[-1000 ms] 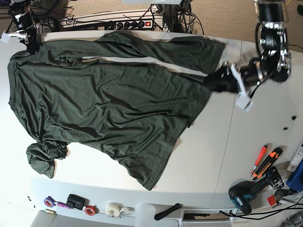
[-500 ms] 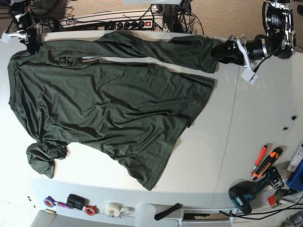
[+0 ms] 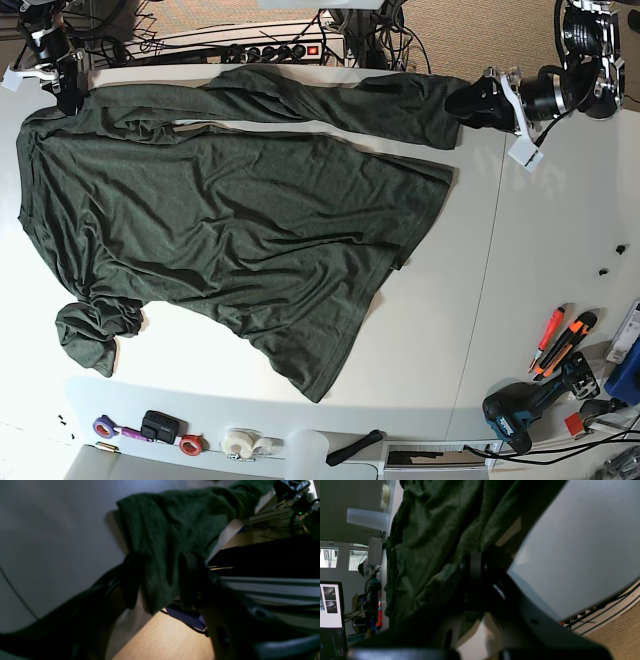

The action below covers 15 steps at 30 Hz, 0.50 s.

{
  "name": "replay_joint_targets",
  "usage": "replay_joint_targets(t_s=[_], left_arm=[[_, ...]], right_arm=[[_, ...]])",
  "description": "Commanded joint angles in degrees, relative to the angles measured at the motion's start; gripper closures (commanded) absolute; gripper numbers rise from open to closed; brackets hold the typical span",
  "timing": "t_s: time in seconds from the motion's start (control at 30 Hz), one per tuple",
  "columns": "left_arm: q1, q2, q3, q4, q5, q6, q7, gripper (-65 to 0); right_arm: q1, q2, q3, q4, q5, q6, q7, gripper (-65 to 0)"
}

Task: Layout the t-shirt on the table in an organized manner, then fold the t-shirt properly
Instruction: 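Drag the sleeve end with the left gripper away from the shirt body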

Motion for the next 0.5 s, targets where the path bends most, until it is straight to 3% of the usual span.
replay_joint_targets(t_s=[0.0,0.47], left_arm=[[0.04,-1.22,-0.28,0.55,1.53,0.21,0.61,-26.8],[0.46,-1.77,-6.43,0.61,1.51,1.40,1.18,-26.4]], right_arm=[[-0.48,0.50,-0.09,0.17,-2.82,-0.13,-2.23,0.0],[-0.48,0.50,-0.09,0.17,-2.62,-0.13,-2.40,0.0]])
